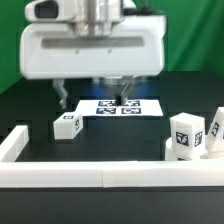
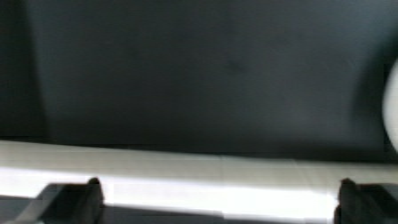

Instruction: Assemble stool

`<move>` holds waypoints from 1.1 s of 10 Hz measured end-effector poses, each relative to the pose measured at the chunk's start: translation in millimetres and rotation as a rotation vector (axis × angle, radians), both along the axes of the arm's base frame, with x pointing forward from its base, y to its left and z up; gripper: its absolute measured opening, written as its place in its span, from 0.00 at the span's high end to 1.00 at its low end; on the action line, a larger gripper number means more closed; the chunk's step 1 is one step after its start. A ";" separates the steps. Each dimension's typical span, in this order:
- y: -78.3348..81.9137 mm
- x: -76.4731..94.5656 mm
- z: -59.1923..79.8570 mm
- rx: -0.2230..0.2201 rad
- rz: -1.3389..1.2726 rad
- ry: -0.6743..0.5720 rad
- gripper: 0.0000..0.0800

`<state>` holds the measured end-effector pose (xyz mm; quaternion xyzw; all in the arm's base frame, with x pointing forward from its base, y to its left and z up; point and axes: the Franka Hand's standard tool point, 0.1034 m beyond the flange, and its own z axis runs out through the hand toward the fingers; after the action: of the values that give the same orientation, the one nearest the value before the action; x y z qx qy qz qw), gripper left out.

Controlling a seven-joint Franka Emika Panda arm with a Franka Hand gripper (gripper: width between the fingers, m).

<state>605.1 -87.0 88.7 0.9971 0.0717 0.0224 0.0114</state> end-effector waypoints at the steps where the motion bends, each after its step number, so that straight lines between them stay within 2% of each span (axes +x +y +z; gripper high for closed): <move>1: -12.8 -5.2 -4.9 -0.020 0.061 0.023 0.19; 3: -40.6 -16.1 -14.6 -0.056 0.107 0.057 0.19; 6: -37.0 -15.8 -14.3 -0.053 0.086 0.073 0.19; 8: -32.3 -36.2 -23.7 -0.018 -0.029 0.322 0.19; 9: -40.5 -46.2 -32.1 -0.006 -0.047 0.426 0.19; 10: -41.6 -67.4 -40.0 0.013 -0.059 0.580 0.19; 11: -41.4 -69.6 -45.0 0.010 -0.056 0.631 0.19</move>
Offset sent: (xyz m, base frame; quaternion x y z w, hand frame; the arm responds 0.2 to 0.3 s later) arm 0.0000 0.0000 0.0000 0.0000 -0.0650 0.0000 0.9979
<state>535.5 -128.4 43.7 0.9565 0.0440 -0.2880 -0.0156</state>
